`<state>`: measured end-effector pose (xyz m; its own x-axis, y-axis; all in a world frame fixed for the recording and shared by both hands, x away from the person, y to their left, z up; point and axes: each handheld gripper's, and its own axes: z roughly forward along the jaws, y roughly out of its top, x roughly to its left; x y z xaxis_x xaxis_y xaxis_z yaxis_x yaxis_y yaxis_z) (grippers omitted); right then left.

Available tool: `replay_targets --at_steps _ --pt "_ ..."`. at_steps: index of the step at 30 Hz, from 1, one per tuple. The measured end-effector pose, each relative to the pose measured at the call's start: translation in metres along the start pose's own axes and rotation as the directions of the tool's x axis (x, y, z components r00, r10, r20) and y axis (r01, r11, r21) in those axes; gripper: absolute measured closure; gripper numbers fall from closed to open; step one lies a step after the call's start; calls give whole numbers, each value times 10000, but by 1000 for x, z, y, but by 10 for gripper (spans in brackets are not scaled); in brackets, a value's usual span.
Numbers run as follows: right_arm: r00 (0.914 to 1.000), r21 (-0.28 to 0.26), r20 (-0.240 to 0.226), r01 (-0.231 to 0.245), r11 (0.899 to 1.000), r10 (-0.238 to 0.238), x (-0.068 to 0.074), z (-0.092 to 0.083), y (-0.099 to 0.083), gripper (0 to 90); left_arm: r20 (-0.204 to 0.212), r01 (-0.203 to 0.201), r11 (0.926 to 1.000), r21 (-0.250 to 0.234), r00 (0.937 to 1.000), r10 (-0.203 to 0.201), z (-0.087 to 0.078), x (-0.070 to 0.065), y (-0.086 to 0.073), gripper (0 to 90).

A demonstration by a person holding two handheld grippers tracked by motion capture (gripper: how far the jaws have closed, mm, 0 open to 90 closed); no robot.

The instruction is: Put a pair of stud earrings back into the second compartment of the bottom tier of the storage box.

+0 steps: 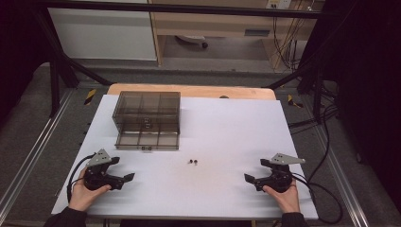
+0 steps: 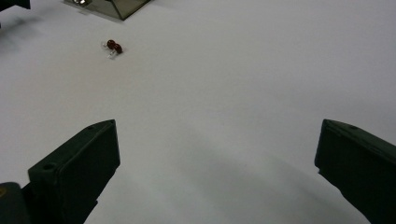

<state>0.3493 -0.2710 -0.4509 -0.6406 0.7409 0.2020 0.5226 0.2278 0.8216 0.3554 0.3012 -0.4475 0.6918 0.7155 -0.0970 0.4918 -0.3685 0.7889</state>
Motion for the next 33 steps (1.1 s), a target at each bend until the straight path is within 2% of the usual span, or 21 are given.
replay_targets --at_steps 9,23,33 --pt "10000 20 -21 -14 10000 14 0 -1 -1 8 31 -123 9999 11 9999 123 1 -4 3 57" --pt "9999 106 -88 54 9999 -53 0 0 -1 8 32 -208 9996 209 9998 207 12 -11 13 59" --pt "9999 116 -69 79 9999 -78 0 1 -1 8 205 -396 9989 242 9990 391 17 -21 21 60"
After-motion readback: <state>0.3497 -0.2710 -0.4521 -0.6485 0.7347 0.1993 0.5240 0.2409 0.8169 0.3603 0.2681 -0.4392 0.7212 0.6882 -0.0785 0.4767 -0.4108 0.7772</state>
